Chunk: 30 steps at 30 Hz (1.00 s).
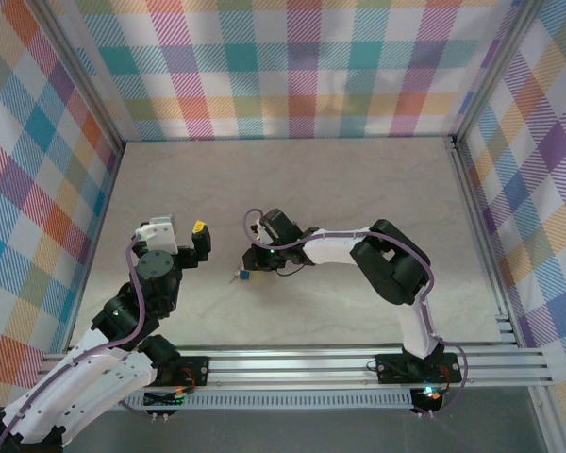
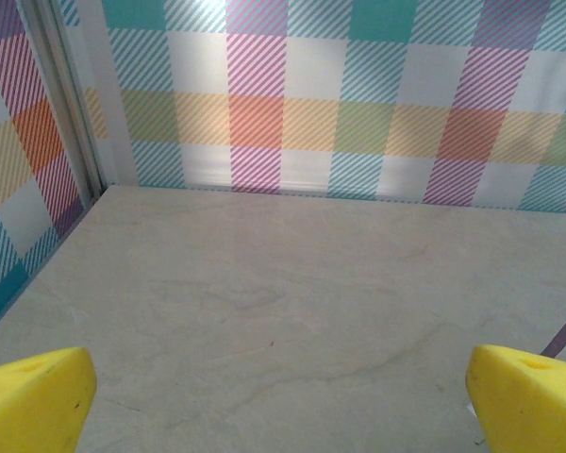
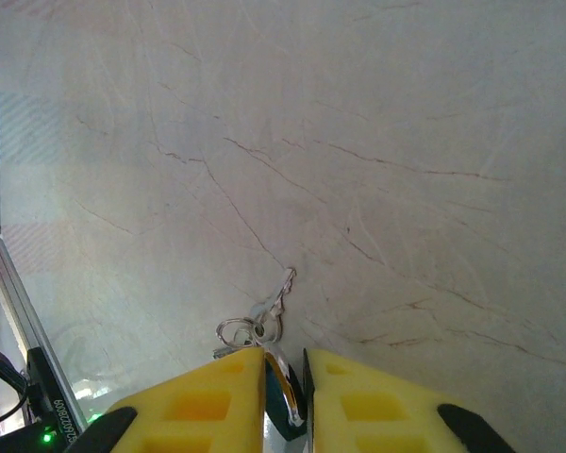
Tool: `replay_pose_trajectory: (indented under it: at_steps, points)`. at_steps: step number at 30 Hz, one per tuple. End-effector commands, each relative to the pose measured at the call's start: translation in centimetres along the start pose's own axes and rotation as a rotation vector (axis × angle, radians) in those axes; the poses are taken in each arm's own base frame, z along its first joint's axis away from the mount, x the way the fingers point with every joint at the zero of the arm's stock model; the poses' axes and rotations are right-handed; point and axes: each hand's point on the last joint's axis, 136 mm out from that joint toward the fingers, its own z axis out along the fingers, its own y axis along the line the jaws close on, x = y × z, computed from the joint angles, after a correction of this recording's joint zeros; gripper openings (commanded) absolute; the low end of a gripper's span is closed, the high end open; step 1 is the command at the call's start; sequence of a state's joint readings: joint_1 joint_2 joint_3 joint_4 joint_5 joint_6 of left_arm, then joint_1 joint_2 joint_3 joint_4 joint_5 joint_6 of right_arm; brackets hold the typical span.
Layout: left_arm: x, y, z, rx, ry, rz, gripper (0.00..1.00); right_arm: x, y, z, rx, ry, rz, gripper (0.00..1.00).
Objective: Lock with the key
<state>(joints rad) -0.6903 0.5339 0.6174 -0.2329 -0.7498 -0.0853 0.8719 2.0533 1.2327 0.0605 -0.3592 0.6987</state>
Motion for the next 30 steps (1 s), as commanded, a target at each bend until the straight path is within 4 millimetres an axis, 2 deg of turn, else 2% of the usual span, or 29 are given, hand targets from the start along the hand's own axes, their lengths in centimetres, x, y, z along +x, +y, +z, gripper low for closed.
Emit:
replay_pose_trajectory:
  at_steps: [1, 8, 23, 26, 30]
  points:
    - [-0.1, 0.4, 0.0, -0.016, -0.008, -0.013, 1.00, 0.5, 0.0, 0.5, 0.007, 0.021, -0.008, 0.19]
    - [-0.1, 0.5, 0.0, -0.017, -0.007, -0.012, 1.00, 0.3, 0.0, 0.2, 0.021, 0.021, -0.028, 0.27]
    - [-0.1, 0.5, 0.0, -0.020, -0.007, -0.010, 1.00, -1.2, 1.1, -1.2, 0.061, 0.002, -0.121, 0.51]
    - [-0.1, 0.5, 0.0, -0.020, -0.007, -0.010, 1.00, -2.1, 1.2, -3.0, 0.105, -0.035, -0.161, 0.55]
    - [0.0, 0.2, 0.1, -0.007, 0.001, -0.006, 1.00, -3.7, 1.6, -6.6, 0.168, -0.123, -0.208, 0.80]
